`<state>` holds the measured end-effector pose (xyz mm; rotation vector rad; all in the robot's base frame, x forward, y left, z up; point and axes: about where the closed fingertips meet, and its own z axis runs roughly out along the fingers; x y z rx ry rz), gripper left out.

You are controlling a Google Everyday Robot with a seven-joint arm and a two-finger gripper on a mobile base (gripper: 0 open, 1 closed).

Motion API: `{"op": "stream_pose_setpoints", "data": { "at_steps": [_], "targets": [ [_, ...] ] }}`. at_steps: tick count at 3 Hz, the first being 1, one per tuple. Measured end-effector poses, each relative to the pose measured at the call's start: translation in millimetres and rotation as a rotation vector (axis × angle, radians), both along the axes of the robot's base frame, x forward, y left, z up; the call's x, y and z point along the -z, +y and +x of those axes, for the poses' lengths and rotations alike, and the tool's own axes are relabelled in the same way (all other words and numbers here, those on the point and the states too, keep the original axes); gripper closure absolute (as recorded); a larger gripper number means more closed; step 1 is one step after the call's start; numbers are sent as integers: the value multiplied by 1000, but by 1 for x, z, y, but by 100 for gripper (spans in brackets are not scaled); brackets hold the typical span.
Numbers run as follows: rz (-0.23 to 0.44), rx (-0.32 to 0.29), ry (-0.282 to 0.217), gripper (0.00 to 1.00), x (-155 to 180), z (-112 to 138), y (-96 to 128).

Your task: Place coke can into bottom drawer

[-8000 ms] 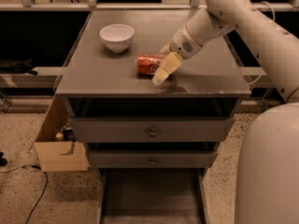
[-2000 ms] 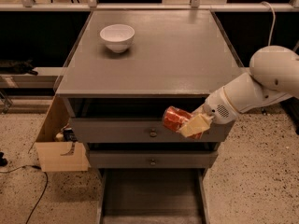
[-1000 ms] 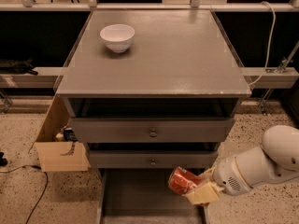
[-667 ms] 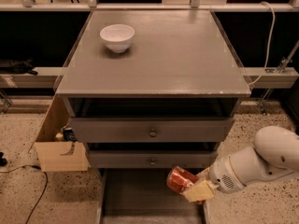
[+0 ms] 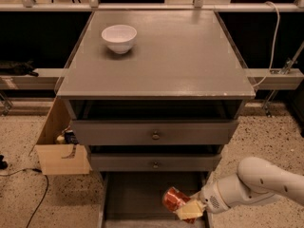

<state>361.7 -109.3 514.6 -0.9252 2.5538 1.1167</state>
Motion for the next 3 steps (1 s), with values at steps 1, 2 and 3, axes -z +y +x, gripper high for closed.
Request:
{"op": "stream_pose_setpoints", "data": {
  "at_steps": [1, 2, 3],
  "targets": [
    [2, 2, 6, 100, 5, 1, 1],
    [5, 2, 31, 100, 21, 6, 8],
    [13, 27, 37, 100, 56, 46, 23]
  ]
}}
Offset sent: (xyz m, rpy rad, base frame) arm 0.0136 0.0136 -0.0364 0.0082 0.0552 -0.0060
